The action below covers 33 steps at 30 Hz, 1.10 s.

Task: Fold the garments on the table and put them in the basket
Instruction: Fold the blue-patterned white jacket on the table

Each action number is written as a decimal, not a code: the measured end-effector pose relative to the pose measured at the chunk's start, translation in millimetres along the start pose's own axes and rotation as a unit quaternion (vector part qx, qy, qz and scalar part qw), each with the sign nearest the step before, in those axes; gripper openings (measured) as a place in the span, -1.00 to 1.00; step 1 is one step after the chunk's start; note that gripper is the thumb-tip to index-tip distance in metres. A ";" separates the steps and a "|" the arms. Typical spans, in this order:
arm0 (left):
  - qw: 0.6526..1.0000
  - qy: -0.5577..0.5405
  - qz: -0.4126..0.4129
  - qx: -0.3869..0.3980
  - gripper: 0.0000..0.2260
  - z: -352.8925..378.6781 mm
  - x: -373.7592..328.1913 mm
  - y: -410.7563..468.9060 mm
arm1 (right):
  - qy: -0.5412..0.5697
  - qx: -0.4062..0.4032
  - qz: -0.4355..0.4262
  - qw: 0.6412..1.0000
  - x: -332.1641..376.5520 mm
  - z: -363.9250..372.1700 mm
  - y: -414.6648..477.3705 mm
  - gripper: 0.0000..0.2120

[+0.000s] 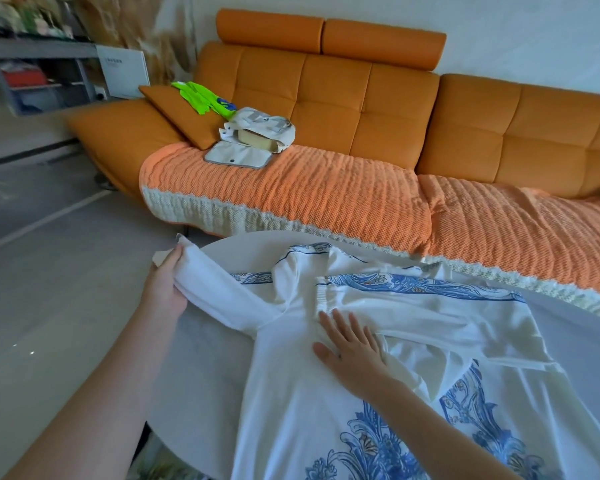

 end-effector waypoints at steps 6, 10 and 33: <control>0.951 0.248 0.013 -0.183 -0.66 13.1 7.1 6.0 | 0.009 -0.009 -0.001 1.000 0.4 1.9 -1.2 -0.12; 0.928 0.341 0.038 -0.142 -0.56 18.0 15.6 8.1 | 0.004 -0.013 -0.006 1.000 -1.3 4.3 -0.9 -0.15; 0.502 0.675 0.412 0.350 -0.61 177.7 136.5 -160.4 | 0.542 -0.271 0.137 0.784 -58.4 -99.6 -10.0 -0.63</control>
Point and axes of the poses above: each hand's wrist, its own y-axis towards the middle knuckle, its own z-axis out of the palm, x = y × z, the point moved 2 cm from there along y, towards the middle knuckle, and after that the axes turned 3 degrees about -x, right-handed, at the moved point
